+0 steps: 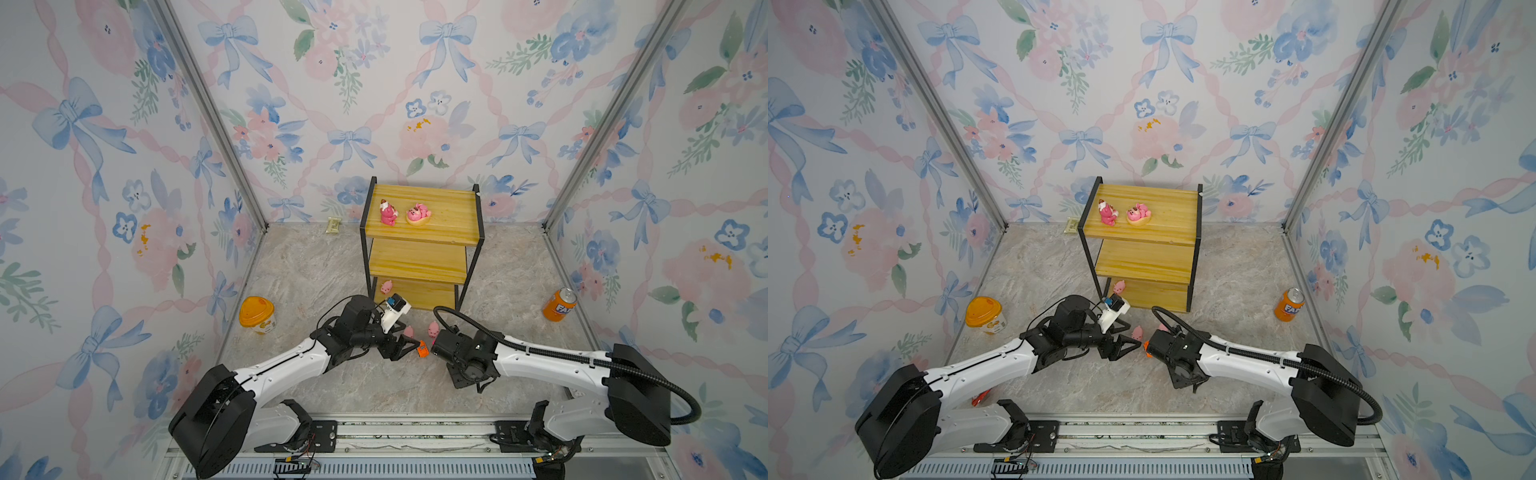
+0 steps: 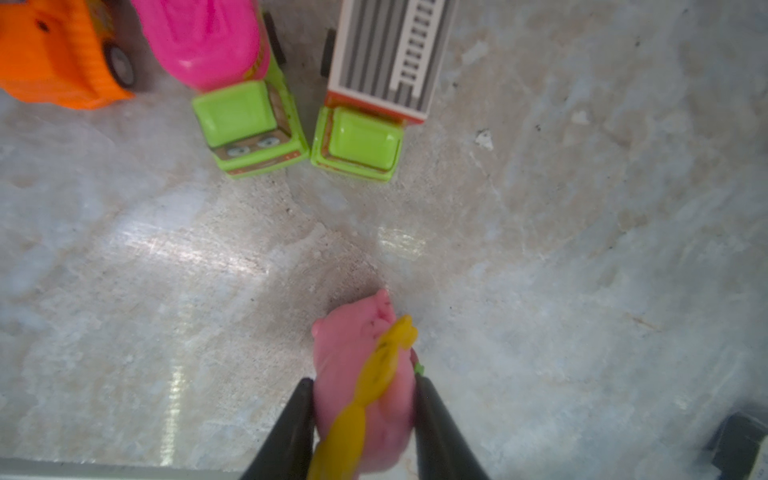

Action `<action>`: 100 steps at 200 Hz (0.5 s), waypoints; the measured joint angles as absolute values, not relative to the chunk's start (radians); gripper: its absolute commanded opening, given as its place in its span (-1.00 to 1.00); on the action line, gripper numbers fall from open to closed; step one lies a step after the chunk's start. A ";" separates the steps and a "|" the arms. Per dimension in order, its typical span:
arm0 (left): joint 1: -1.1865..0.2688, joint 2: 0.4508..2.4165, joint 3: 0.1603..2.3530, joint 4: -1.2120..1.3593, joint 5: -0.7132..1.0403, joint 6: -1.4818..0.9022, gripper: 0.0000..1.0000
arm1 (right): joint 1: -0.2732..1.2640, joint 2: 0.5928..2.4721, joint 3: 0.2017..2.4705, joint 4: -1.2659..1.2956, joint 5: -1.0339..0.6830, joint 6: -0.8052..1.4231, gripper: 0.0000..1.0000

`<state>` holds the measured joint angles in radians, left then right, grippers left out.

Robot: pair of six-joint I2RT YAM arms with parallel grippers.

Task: Place and organize the plastic toys onto the shelf
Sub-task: 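Lift the pink pig off the floor with the right gripper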

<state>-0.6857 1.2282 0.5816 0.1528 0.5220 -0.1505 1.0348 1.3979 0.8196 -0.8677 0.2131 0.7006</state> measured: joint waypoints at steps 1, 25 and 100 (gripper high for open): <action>-0.686 1.228 0.582 0.153 0.522 -0.150 0.52 | 1.035 1.398 0.820 -0.868 0.213 0.700 -0.71; -0.686 1.228 0.582 0.153 0.524 -0.150 0.52 | 1.034 1.399 0.820 -0.868 0.213 0.668 -0.77; -0.686 1.228 0.582 0.153 0.524 -0.150 0.51 | 1.044 1.350 0.953 -0.949 0.178 0.567 -0.84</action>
